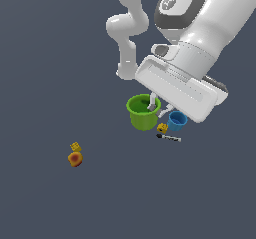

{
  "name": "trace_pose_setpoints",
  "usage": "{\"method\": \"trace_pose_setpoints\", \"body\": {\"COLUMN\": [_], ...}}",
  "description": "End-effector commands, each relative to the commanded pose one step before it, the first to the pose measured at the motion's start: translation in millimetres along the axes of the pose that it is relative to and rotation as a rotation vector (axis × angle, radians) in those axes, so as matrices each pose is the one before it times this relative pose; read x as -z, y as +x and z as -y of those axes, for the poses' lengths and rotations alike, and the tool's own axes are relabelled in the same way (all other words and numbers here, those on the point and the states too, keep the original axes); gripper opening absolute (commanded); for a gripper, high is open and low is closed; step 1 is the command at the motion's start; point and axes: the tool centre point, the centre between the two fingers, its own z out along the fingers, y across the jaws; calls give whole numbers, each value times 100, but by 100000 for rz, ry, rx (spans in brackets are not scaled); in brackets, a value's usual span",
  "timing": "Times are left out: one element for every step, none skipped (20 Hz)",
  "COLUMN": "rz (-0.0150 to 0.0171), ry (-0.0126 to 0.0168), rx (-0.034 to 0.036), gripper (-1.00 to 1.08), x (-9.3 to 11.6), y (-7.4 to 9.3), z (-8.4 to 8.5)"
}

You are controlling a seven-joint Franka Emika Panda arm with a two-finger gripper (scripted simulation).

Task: Pick up a designated object from a clutter of objects.

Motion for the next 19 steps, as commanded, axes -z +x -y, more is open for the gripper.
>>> {"method": "trace_pose_setpoints", "body": {"rz": [-54, -68, 0, -96, -68, -67, -82, -67, -67, -47, -66, -47, -46, -46, -64, -44, 0, -62, 0], "ry": [69, -2, 0, -11, -11, -12, -16, -14, -15, -11, -17, -13, -14, -15, -23, -18, 0, -28, 0], "rx": [-115, -10, 0, -12, -9, -9, -10, -8, -8, -6, -9, -7, -7, -8, -12, -10, 0, -15, 0], "gripper": [-100, -100, -100, -100, -100, -100, -100, -100, -100, -100, -100, -100, -100, -100, -100, -100, -100, -100, -100], "x": [2169, 724, 639, 634, 568, 521, 482, 429, 383, 329, 293, 241, 198, 156, 123, 79, 34, 32, 2], "y": [590, 191, 184, 172, 164, 155, 143, 131, 118, 107, 94, 85, 74, 64, 53, 44, 34, 19, 7], "z": [1043, 379, 363, 336, 315, 294, 269, 245, 219, 195, 170, 147, 124, 102, 79, 59, 42, 19, 7]}}
